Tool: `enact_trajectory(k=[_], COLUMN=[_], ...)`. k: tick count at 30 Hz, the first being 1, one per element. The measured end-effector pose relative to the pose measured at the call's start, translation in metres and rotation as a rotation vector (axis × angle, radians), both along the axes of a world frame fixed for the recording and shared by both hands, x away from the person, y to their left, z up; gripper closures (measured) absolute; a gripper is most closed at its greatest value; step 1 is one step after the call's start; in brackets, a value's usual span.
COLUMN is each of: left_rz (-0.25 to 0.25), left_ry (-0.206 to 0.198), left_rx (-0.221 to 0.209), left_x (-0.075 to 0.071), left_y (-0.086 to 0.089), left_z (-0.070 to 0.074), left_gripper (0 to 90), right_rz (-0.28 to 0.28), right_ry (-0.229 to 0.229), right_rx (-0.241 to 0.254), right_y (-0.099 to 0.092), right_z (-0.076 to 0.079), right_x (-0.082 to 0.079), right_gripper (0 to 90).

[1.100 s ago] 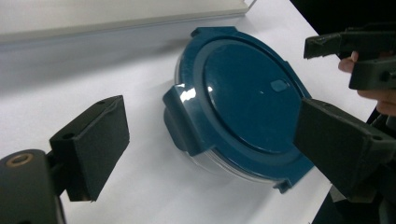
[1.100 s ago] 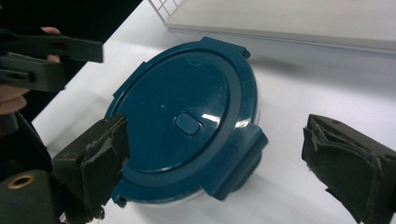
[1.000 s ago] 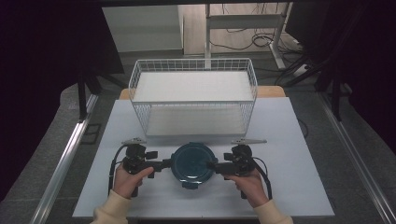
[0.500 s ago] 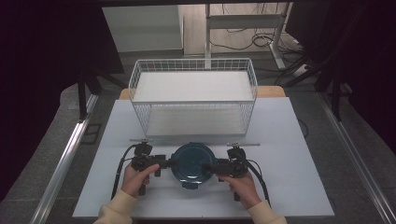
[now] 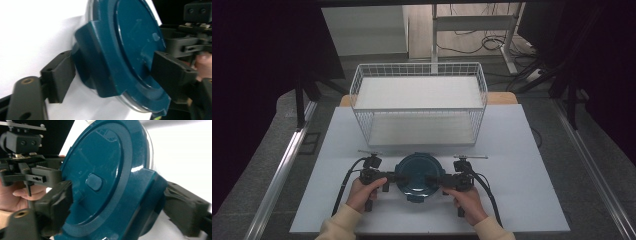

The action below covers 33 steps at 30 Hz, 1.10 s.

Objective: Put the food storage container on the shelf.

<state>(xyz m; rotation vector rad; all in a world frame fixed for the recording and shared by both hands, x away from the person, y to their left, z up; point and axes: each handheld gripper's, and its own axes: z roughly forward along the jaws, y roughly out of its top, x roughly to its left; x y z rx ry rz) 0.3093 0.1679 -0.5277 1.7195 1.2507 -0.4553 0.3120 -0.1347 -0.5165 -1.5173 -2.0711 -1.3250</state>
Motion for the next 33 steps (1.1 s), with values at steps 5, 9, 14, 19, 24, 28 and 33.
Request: enact_trajectory(k=[5, 9, 14, 19, 24, 28, 33], left_rz=[0.029, 0.037, 0.042, 0.057, 0.066, 0.069, 0.076], left_ry=[0.031, 0.009, -0.025, -0.056, -0.064, -0.081, -0.126], left_rx=[-0.018, -0.008, 0.001, 0.009, -0.003, 0.006, 0.000], left_x=[-0.002, -0.006, -0.015, -0.025, -0.030, -0.033, -0.037], left_y=[0.002, 0.002, 0.004, 0.004, 0.005, 0.006, 0.008], left_z=[0.000, 0.004, 0.011, 0.017, 0.017, 0.021, 0.030], left_gripper=[25.7, 28.5, 34.4, 37.7, 40.0, 41.5, 43.0], right_rz=[-0.038, -0.050, -0.031, -0.012, 0.002, 0.029, 0.054], right_ry=[0.010, 0.022, 0.017, -0.008, -0.052, -0.086, -0.136], right_rx=[0.018, 0.038, 0.042, 0.040, 0.021, 0.004, -0.008], right_y=[-0.006, -0.010, -0.013, -0.015, -0.013, -0.012, -0.011], right_z=[0.001, 0.003, 0.006, 0.009, 0.013, 0.016, 0.023], right_x=[0.000, 0.000, -0.004, -0.009, -0.016, -0.018, -0.021], right_gripper=[28.3, 32.9, 34.6, 36.1, 36.3, 36.3, 36.3])
